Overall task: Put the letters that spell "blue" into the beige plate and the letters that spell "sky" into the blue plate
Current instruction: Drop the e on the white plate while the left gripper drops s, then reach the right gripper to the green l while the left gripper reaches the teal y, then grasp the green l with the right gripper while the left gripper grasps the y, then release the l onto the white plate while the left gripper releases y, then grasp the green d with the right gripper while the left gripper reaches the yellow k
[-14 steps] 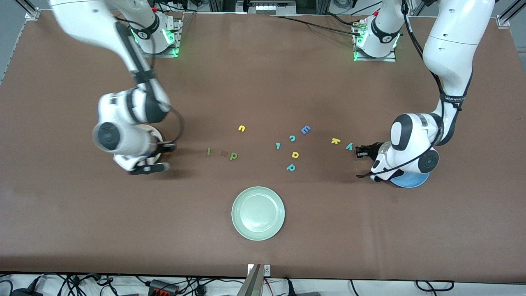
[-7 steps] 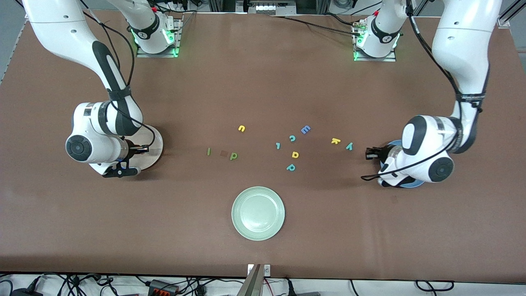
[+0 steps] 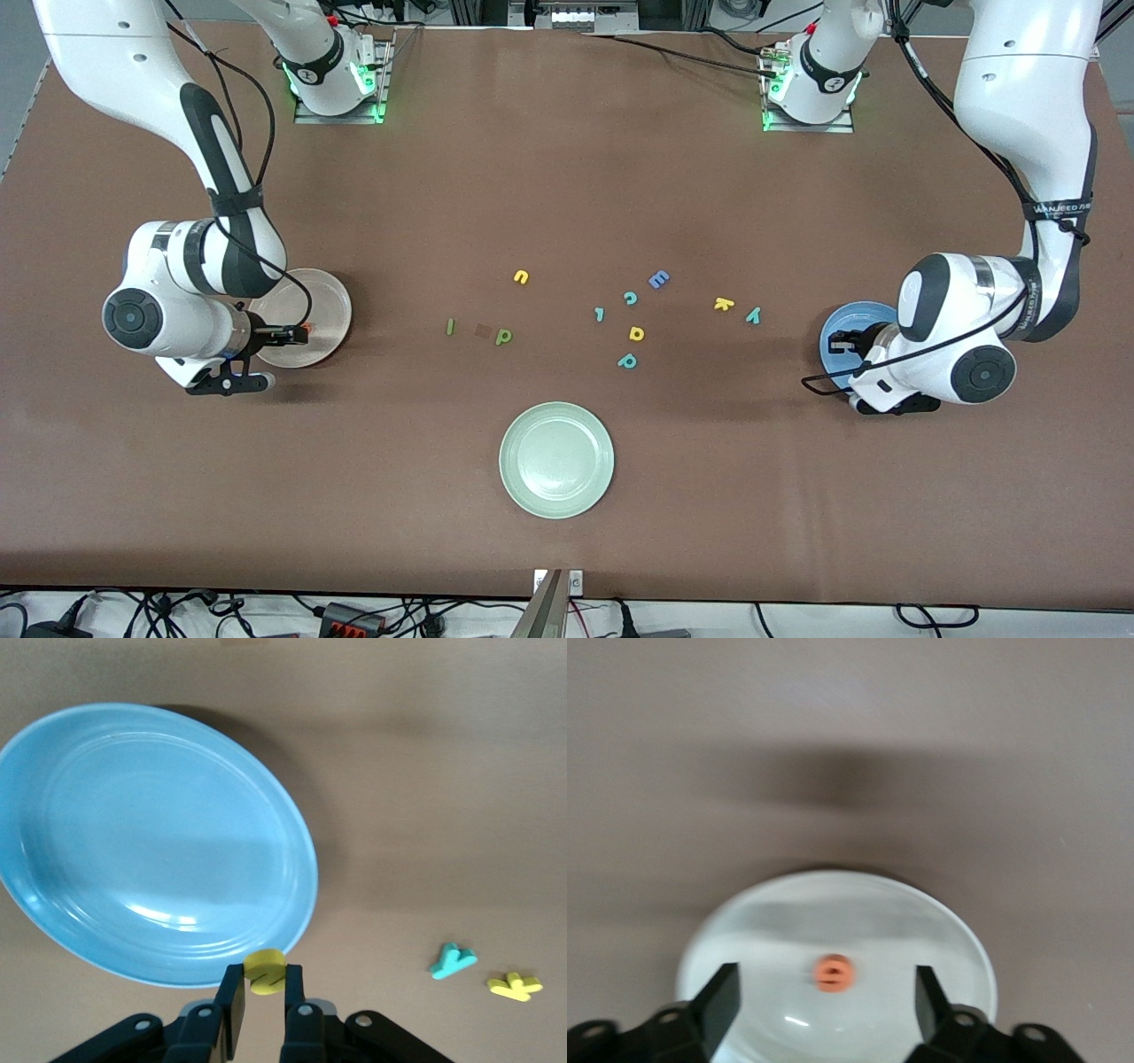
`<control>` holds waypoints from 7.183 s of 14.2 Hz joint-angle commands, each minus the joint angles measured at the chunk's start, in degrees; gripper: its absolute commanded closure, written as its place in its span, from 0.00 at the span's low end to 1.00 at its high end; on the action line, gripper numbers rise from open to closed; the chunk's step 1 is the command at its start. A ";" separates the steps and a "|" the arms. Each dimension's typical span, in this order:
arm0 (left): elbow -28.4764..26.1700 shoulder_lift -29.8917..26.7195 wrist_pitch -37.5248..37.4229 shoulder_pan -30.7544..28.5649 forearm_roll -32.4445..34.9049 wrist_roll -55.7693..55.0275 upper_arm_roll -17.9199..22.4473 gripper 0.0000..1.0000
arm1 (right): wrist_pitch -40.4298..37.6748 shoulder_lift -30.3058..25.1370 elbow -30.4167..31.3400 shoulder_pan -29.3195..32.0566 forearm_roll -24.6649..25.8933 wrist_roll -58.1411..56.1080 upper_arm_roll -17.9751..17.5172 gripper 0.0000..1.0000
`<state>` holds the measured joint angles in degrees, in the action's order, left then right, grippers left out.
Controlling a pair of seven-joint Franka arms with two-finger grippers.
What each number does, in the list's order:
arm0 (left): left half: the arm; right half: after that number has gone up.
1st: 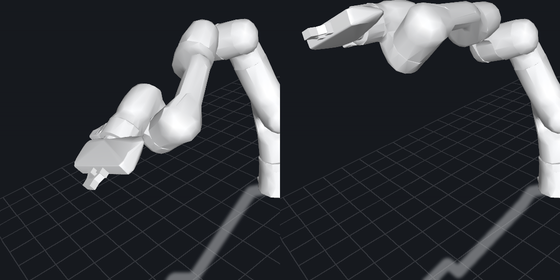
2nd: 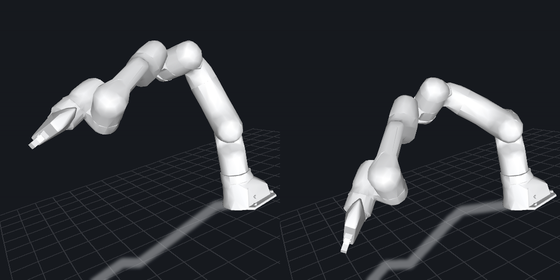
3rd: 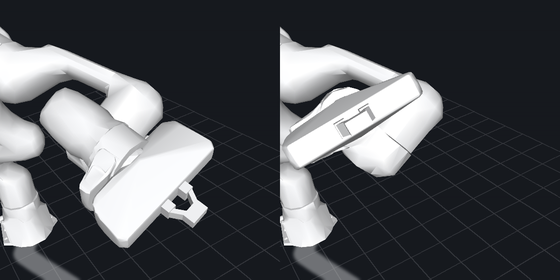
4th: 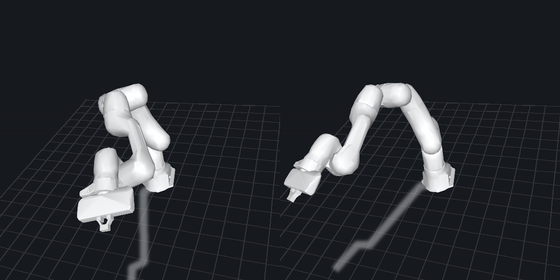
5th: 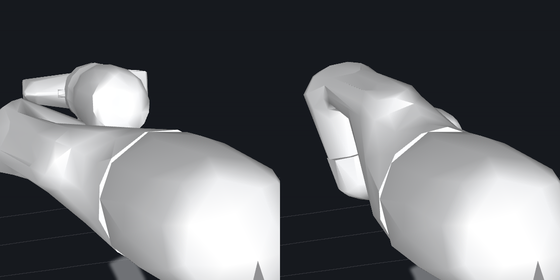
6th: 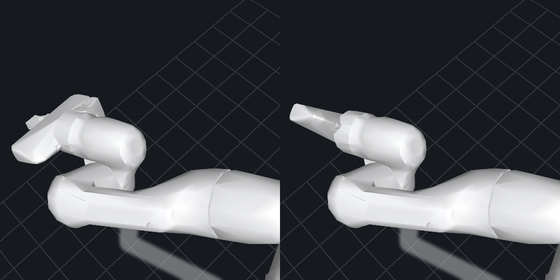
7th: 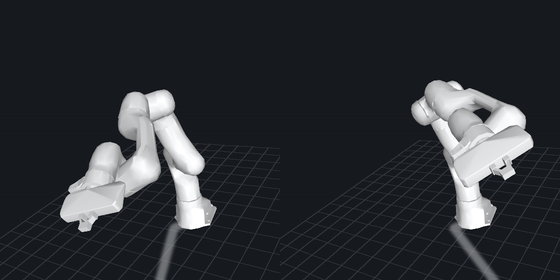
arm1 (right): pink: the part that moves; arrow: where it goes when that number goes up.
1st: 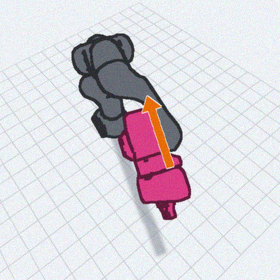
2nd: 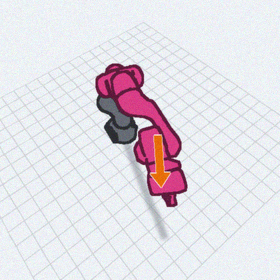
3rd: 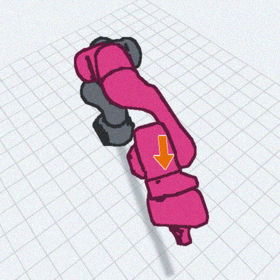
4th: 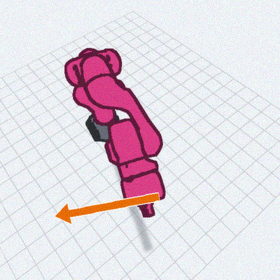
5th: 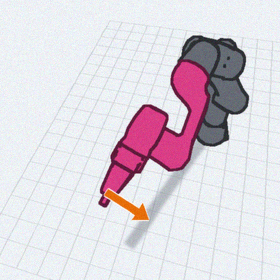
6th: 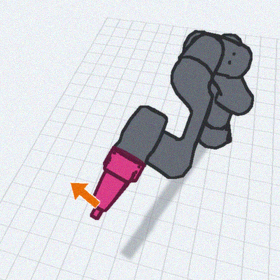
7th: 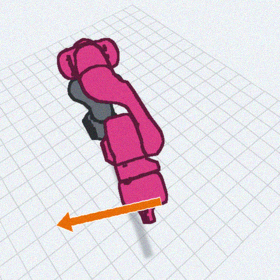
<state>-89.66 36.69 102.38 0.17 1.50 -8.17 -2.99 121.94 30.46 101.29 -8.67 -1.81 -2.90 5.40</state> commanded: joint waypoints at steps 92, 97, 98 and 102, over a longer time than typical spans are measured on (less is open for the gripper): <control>-34.17 -10.23 34.37 -5.18 11.86 11.78 -23.47 0.00 | 7.97 17.09 -16.56 -29.91 -7.85 49.75 -0.57 0.46; -33.65 -8.83 34.73 -5.71 11.78 9.94 -23.38 0.00 | 7.79 17.00 -16.47 -29.82 -7.85 49.13 -0.57 0.74; -33.39 -8.22 34.90 -5.71 11.78 9.40 -23.47 0.00 | 7.79 17.00 -16.47 -29.74 -7.85 49.04 -0.57 0.78; -32.77 -7.86 35.95 -5.71 11.78 9.31 -23.29 0.01 | 7.79 16.04 -16.74 -29.13 -8.55 48.96 -0.04 0.85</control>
<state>-122.94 28.43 137.25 -5.26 11.60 2.47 -26.20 130.21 47.06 85.30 -38.56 -8.97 46.50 5.21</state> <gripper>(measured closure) 0.009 0.722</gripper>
